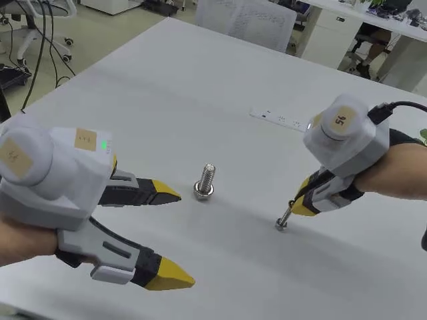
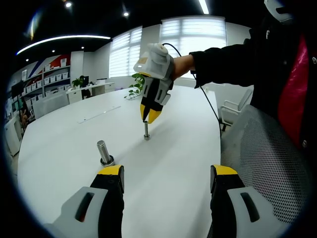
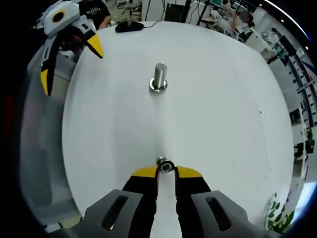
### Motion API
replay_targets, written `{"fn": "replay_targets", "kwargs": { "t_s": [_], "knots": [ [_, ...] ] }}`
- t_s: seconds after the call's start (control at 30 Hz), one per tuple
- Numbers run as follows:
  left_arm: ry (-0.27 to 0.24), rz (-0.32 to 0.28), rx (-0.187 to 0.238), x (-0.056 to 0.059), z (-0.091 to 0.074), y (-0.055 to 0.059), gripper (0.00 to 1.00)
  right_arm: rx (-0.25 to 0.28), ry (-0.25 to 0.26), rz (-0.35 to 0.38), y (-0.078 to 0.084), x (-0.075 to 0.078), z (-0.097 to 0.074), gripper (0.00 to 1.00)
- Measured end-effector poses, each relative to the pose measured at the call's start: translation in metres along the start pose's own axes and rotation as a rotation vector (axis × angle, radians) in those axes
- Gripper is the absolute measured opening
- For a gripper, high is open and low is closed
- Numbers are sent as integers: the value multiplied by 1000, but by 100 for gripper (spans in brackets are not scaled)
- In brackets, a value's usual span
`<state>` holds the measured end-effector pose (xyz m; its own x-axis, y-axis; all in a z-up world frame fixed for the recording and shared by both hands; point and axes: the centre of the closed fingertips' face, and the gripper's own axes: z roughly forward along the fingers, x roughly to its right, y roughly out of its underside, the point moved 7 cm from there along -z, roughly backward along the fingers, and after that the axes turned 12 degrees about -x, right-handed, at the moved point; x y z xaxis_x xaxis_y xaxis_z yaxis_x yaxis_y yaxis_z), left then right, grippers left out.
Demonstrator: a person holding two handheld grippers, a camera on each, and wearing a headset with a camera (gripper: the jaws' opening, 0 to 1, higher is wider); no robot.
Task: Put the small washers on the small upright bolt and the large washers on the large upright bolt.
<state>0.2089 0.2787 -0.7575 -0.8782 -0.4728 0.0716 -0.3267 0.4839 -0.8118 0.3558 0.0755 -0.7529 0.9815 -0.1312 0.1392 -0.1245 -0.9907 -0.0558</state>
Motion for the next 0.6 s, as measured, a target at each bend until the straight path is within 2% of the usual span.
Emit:
{"fn": "replay_targets", "kwargs": {
  "t_s": [0.6],
  "knots": [
    [-4, -4, -5, -1, 0, 0, 70, -1, -34, 29, 1, -2, 24, 14]
  ]
}}
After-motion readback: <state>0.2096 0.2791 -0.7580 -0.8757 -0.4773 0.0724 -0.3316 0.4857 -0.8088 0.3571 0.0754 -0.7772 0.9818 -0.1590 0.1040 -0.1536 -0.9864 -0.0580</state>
